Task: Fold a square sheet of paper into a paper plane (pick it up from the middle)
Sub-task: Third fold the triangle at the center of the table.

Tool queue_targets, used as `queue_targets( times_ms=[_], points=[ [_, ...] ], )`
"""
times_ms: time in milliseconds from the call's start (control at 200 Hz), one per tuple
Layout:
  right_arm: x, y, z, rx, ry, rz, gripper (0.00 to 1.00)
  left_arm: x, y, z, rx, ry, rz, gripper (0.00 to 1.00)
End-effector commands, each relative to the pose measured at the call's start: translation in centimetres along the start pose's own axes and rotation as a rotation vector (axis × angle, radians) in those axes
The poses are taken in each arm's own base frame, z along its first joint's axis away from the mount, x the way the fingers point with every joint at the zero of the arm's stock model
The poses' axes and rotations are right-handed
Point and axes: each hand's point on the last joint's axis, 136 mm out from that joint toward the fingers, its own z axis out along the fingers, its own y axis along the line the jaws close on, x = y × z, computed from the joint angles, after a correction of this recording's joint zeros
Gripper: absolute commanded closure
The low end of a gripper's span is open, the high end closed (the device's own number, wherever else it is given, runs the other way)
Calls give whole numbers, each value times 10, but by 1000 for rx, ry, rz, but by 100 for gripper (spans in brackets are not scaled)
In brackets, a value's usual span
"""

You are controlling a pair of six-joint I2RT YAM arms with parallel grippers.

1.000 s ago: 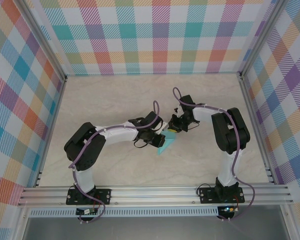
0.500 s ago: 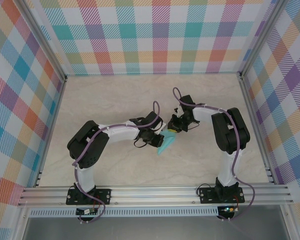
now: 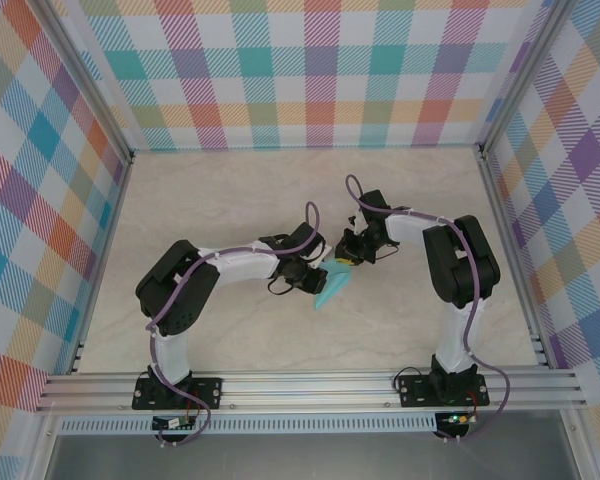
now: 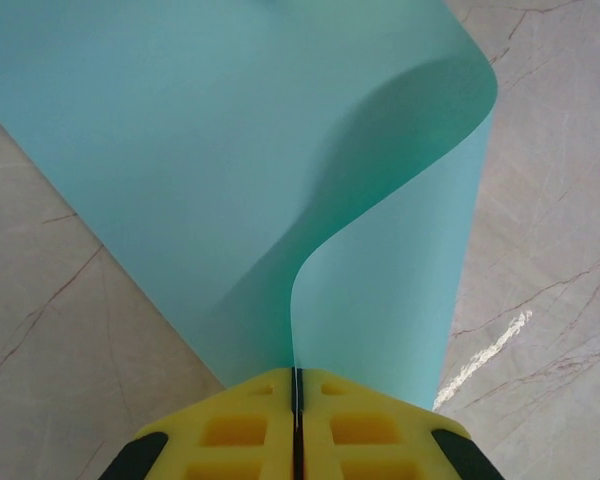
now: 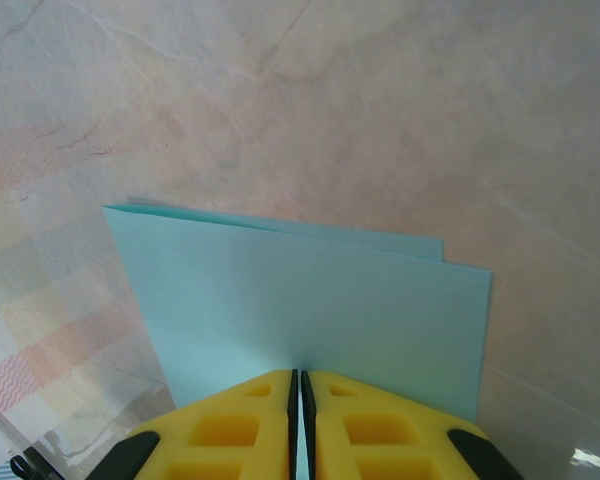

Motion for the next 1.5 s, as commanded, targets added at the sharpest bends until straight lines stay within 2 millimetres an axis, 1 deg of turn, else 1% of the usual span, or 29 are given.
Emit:
queue_targets(
  times_ms=[0,90,330,400,510,645,830,940,1035,1110,1190,1300,1415,1495],
  points=[
    [18,-18,7,62,52,28,87,-2,10,2,-27,5,-9,91],
    [18,-18,7,62,51,30,87,0,11,2,-31,8,-12,91],
    [20,-20,8,67,53,34,87,-4,9,0,-25,-4,-8,91],
    [19,-19,7,63,49,33,87,-3,9,2,-19,2,-6,91],
    [17,-11,4,32,44,30,86,2,11,5,-24,18,-4,91],
    [13,2,-4,-3,24,17,85,6,12,8,-23,31,1,91],
    [12,7,-12,-4,11,8,85,7,13,9,-30,37,11,91],
    [10,15,-24,-9,-21,-4,84,8,13,10,-28,40,14,91],
    [10,16,-33,5,-41,-9,84,8,13,9,-27,38,13,91],
    [11,13,-39,30,-65,-3,84,7,13,10,-24,39,13,91],
    [18,11,-45,31,-81,9,85,7,12,10,-25,38,15,91],
    [30,17,-51,-42,-103,28,89,7,12,9,-22,34,12,91],
    [48,22,-51,-123,-105,55,91,8,12,10,-21,37,8,91],
    [59,30,-48,-171,-92,56,91,7,12,9,-22,33,8,91]
  ],
)
